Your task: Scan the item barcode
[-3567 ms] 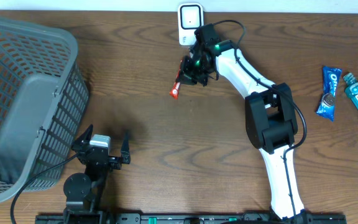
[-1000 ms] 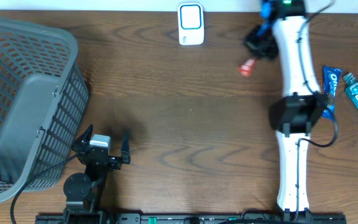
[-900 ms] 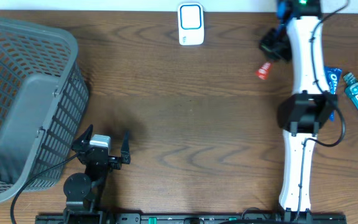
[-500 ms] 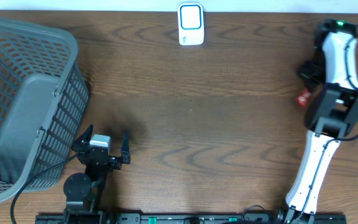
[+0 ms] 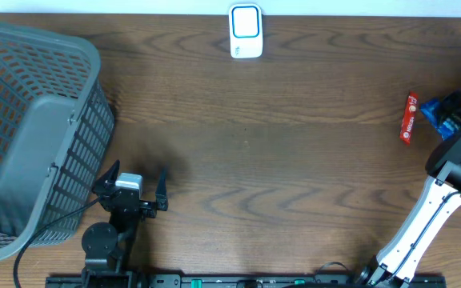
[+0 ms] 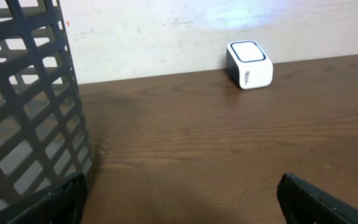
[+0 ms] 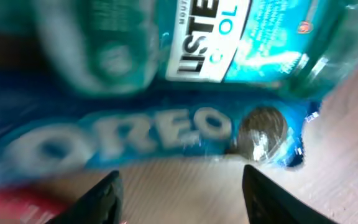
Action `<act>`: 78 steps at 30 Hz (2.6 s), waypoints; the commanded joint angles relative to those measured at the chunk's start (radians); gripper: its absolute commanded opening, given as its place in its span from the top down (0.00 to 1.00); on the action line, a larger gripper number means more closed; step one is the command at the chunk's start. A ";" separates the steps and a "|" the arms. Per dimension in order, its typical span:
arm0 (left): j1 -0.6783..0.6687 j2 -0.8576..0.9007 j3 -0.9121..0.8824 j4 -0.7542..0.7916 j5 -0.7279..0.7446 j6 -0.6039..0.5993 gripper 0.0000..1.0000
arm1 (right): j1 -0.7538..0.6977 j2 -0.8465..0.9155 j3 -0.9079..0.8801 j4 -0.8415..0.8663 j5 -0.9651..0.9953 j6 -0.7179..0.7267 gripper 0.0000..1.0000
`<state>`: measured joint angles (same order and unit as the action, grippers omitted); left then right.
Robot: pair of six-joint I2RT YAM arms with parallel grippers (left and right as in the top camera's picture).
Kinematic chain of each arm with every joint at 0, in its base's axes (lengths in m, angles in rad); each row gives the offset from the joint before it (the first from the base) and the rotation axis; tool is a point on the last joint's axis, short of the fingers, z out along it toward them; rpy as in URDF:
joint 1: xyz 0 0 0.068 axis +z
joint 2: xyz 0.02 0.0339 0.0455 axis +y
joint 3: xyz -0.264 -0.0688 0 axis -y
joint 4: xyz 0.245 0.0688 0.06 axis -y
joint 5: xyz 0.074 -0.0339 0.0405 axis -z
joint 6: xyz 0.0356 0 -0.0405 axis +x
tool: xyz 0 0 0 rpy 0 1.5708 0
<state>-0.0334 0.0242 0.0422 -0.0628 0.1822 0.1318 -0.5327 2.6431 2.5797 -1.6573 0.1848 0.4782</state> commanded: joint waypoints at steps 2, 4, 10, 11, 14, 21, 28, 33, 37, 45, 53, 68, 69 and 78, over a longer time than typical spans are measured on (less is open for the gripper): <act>0.004 0.000 -0.028 -0.010 0.016 0.009 0.02 | 0.033 -0.115 0.153 -0.042 -0.160 -0.069 0.41; 0.004 0.000 -0.028 -0.010 0.016 0.009 0.02 | 0.043 -0.186 0.159 -0.042 -0.272 -0.117 0.36; 0.004 0.000 -0.028 -0.010 0.016 0.009 0.02 | 0.074 -0.438 0.159 -0.041 -0.420 -0.190 0.31; 0.004 0.000 -0.028 -0.010 0.016 0.009 0.02 | 0.082 -0.488 0.159 -0.041 -0.420 -0.205 0.30; 0.004 0.000 -0.028 -0.010 0.016 0.009 0.02 | 0.098 -0.618 0.159 -0.039 -0.420 -0.254 0.29; 0.004 0.000 -0.028 -0.010 0.016 0.009 0.02 | 0.102 -0.908 0.159 -0.040 -0.502 -0.255 0.01; 0.004 0.000 -0.028 -0.010 0.016 0.009 0.02 | 0.102 -1.168 0.159 -0.040 -0.501 -0.255 0.01; 0.004 0.000 -0.028 -0.010 0.016 0.009 0.02 | 0.102 -1.308 0.159 -0.039 -0.469 -0.289 0.01; 0.004 0.000 -0.028 -0.010 0.016 0.009 0.02 | 0.102 -1.410 0.158 -0.041 -0.344 -0.364 0.01; 0.004 0.000 -0.028 -0.010 0.016 0.009 0.02 | 0.103 -1.522 0.156 -0.037 -0.484 -0.436 0.01; 0.004 0.000 -0.028 -0.010 0.016 0.009 0.02 | 0.115 -1.612 0.154 0.018 -0.512 -0.477 0.01; 0.004 0.000 -0.028 -0.010 0.016 0.009 0.02 | 0.274 -1.872 -0.245 0.371 -0.512 -0.529 0.01; 0.004 0.000 -0.028 -0.010 0.016 0.009 0.02 | 0.274 -1.900 -0.307 0.408 -0.512 -0.528 0.01; 0.004 0.000 -0.028 -0.010 0.016 0.009 0.02 | 0.334 -2.152 -0.989 0.897 -0.570 -0.528 0.01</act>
<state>-0.0334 0.0242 0.0422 -0.0628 0.1822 0.1318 -0.2451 0.5606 1.8107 -0.8932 -0.3450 -0.0422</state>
